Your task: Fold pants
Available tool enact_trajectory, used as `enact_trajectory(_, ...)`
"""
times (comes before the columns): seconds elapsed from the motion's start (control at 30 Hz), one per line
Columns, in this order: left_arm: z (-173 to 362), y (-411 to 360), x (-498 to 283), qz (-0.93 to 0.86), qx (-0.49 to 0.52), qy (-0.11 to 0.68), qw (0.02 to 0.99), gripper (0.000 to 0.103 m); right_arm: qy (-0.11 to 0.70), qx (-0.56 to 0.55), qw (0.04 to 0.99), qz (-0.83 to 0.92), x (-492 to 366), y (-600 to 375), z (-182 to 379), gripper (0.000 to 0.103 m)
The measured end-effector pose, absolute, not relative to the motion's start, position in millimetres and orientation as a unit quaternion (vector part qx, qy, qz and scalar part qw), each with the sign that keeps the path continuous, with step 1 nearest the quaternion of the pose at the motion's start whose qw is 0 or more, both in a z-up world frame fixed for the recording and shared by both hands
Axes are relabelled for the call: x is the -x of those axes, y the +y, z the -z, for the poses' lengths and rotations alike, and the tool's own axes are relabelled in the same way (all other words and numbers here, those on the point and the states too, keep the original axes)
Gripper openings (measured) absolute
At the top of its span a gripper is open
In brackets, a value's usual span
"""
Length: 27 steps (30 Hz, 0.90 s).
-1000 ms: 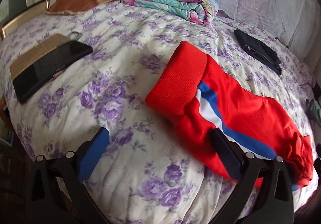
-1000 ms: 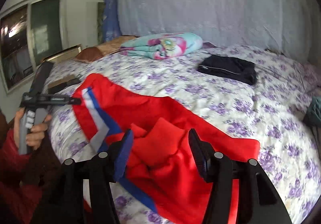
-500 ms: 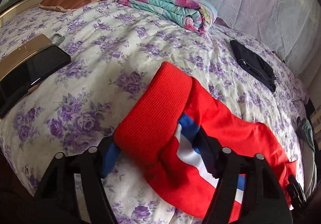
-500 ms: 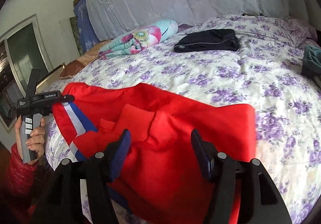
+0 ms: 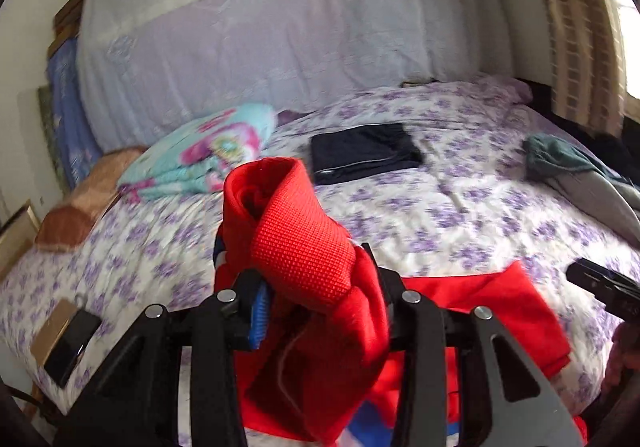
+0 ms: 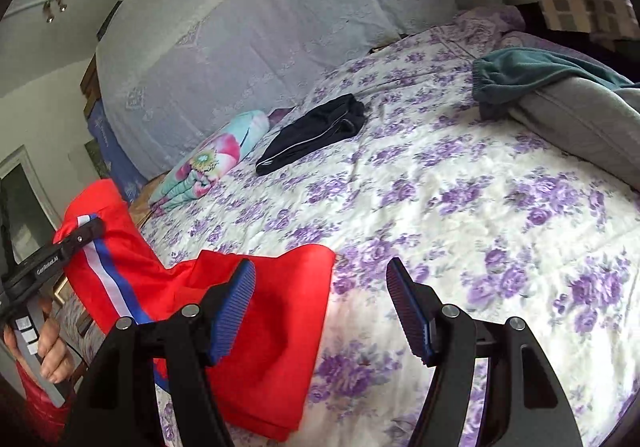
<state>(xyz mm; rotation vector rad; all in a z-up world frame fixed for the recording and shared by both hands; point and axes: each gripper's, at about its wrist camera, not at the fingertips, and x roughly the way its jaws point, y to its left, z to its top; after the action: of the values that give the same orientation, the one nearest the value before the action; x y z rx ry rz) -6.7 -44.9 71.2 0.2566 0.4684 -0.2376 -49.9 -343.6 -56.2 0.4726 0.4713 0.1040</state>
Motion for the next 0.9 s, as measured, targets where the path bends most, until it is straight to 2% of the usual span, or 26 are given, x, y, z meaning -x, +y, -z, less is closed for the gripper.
enact_trajectory(0.1,-57,-122,25,0.192,-0.182,0.235,0.935,0.041,0.228,-0.241,0.943,-0.022,61,-360,62,0.069)
enact_trajectory(0.13,-48,-146,30,0.219,-0.195,0.24,0.925,0.047,0.229,-0.242,0.943,-0.011,64,-365,64,0.069)
enact_trajectory(0.17,-37,-169,35,0.241,-0.213,0.245,0.914,0.072,0.231,-0.243,0.942,0.001,67,-370,67,0.069)
enact_trajectory(0.2,-25,-188,41,0.251,-0.236,0.247,0.905,0.088,0.234,-0.241,0.942,0.013,70,-373,69,0.069)
enact_trajectory(0.23,-17,-201,47,0.25,-0.255,0.24,0.903,0.097,0.238,-0.238,0.941,0.031,74,-378,71,0.069)
enact_trajectory(0.33,-8,-210,64,0.244,-0.286,0.208,0.903,0.097,0.239,-0.233,0.942,0.046,84,-388,76,0.069)
enact_trajectory(0.5,-29,-166,57,0.205,-0.249,0.209,0.923,0.098,0.224,-0.231,0.946,0.028,79,-384,65,0.069)
enact_trajectory(0.63,-43,-90,16,0.153,-0.158,0.268,0.938,0.098,0.211,-0.178,0.96,-0.044,55,-342,34,0.069)
enact_trajectory(0.73,-30,-38,-19,0.101,-0.1,0.329,0.933,0.098,0.216,-0.137,0.963,-0.085,32,-304,20,0.071)
enact_trajectory(0.9,7,-12,-38,0.094,-0.075,0.397,0.91,0.098,0.29,-0.071,0.951,-0.084,1,-265,41,0.074)
